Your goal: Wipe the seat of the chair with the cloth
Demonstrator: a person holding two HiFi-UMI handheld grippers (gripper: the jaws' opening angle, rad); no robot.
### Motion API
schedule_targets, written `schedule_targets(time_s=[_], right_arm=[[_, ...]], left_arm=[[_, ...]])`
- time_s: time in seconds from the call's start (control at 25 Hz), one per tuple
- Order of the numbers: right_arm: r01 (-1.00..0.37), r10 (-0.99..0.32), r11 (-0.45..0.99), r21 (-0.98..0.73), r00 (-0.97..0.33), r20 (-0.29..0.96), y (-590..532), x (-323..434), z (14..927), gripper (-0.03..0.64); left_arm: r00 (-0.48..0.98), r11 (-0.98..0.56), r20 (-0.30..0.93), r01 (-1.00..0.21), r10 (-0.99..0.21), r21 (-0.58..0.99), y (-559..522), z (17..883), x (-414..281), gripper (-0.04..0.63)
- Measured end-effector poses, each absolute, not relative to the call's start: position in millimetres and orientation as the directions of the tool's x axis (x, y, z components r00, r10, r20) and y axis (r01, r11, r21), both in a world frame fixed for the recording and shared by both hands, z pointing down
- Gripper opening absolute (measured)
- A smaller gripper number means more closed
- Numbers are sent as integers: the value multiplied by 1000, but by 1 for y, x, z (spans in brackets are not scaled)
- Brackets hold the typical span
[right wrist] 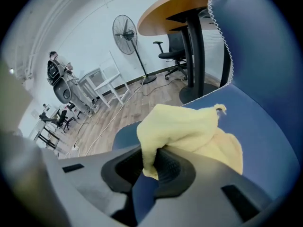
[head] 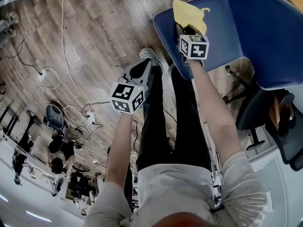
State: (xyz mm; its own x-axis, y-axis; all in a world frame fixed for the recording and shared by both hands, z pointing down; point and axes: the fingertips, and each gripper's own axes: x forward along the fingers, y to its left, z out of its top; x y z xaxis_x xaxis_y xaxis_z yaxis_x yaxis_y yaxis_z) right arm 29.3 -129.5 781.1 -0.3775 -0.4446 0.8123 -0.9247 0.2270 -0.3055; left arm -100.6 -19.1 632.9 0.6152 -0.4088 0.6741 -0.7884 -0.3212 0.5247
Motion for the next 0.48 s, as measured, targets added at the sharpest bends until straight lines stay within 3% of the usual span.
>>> schedule_targets(time_s=[0.48], right_arm=[[-784,-280,537,-311,-514,811,-89,-14,777,63]], left_arm=[[611,-325,677,-792,-411,517,-16,627,-94,26]])
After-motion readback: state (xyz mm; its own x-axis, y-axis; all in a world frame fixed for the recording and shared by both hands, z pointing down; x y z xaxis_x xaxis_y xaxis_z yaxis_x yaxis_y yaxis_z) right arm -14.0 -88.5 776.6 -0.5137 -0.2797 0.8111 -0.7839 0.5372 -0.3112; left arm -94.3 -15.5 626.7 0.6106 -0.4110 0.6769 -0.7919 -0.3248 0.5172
